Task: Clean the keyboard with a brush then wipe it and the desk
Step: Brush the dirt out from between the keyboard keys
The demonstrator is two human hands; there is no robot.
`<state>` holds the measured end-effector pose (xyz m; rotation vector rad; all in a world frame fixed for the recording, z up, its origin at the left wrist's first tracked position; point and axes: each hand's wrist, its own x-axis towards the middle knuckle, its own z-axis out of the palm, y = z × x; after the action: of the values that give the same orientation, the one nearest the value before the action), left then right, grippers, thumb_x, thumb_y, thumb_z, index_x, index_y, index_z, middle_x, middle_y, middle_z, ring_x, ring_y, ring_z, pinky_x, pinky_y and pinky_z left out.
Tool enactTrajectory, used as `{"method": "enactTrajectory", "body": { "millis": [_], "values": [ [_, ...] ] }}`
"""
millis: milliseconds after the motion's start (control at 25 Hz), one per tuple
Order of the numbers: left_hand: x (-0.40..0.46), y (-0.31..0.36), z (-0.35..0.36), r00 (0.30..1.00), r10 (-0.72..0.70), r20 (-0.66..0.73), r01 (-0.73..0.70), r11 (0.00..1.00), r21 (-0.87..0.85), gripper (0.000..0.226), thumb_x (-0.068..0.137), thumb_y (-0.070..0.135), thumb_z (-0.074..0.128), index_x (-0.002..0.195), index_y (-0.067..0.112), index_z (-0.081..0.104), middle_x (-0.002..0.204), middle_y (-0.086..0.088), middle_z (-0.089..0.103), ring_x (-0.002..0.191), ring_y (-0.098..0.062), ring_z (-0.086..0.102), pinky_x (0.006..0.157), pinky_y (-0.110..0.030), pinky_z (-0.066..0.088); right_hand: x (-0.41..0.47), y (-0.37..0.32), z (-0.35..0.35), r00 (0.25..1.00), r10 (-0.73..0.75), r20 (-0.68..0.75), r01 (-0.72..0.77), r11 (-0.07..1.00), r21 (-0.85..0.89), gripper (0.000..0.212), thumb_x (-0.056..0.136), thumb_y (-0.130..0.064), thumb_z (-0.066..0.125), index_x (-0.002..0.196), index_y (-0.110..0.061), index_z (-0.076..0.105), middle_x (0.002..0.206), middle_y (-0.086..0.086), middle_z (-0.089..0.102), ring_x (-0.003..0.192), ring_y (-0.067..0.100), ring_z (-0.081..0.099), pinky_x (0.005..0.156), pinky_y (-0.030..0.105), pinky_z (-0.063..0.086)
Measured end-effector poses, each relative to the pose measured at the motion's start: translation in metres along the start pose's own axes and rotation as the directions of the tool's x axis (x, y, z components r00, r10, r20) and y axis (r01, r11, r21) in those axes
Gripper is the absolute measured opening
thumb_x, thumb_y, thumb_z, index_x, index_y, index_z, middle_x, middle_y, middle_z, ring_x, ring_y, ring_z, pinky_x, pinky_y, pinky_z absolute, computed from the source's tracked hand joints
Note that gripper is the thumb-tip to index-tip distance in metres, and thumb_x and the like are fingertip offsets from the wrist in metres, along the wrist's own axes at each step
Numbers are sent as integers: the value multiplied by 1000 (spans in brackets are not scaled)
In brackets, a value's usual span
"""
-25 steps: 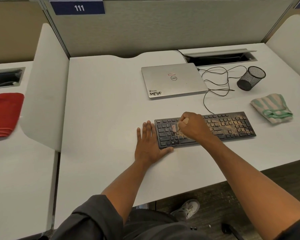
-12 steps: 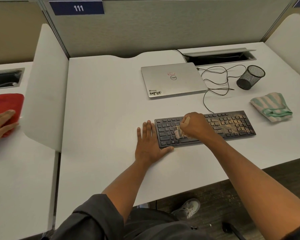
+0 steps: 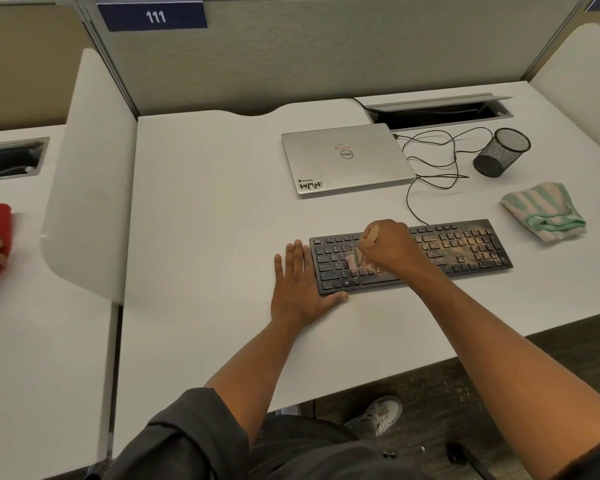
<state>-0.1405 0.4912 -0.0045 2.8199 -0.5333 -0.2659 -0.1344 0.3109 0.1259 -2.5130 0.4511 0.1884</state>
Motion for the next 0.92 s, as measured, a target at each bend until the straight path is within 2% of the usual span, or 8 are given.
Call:
{"method": "enactTrajectory", "body": {
  "millis": [120,280,360,400,520,680,840,920],
  "values": [
    [-1,0,0,1000,0,7,0,1000,0,132,75,98,24,160,3,-9,168,-18,-16,154,-29,-22,124,-53,-12,-5,2,7,1000,-25,-1,25,999,22,10,89,-19,62,82,-17,69,85,5,73,79,21,66,62,25,44],
    [-1,1,-2,1000,3,2,-3,1000,-1,132,75,98,25,160,2,-7,168,-19,-13,155,-29,-19,124,-53,-13,-8,10,5,998,1,-70,-1,1000,7,9,90,-15,61,82,-16,66,78,1,66,75,18,58,57,24,34],
    [-1,1,-1,1000,3,1,-3,1000,0,132,74,98,24,160,2,-7,168,-19,-14,155,-29,-20,124,-53,-13,-11,13,4,996,4,-93,2,998,56,10,88,-13,61,79,-16,64,74,-2,65,71,18,59,54,23,39],
    [0,1,-1,1000,1,-2,-1,1000,-1,133,74,98,24,160,2,-7,168,-19,-14,154,-29,-20,124,-52,-14,-13,15,6,997,6,-71,2,993,117,11,88,-14,61,78,-16,65,74,-1,68,71,20,63,56,25,47],
    [0,0,-1,1000,2,2,-2,1000,2,134,74,99,25,160,2,-7,168,-18,-13,155,-29,-20,124,-51,-14,-22,25,12,998,51,-28,-43,972,233,11,88,-15,60,81,-17,67,75,5,73,72,28,70,66,45,60],
    [1,0,0,1000,-2,3,2,1000,7,133,73,99,24,160,2,-6,168,-18,-11,155,-29,-18,125,-53,-9,-24,38,5,985,76,-158,-41,976,214,11,89,-15,61,80,-19,66,76,5,72,73,25,69,66,38,56],
    [0,1,-1,1000,-3,7,3,1000,17,133,74,99,25,160,2,-5,169,-18,-11,155,-29,-17,125,-53,-9,-31,38,10,998,64,-30,-52,949,310,11,91,-16,61,83,-20,67,68,0,73,58,12,67,59,37,58],
    [0,2,-1,1000,-6,-2,6,1000,28,132,74,98,25,160,3,-5,169,-17,-11,155,-28,-17,125,-53,-9,-32,41,11,997,55,-53,-38,959,281,11,90,-15,60,83,-19,67,68,-1,72,61,15,68,59,36,57]
  ]
}}
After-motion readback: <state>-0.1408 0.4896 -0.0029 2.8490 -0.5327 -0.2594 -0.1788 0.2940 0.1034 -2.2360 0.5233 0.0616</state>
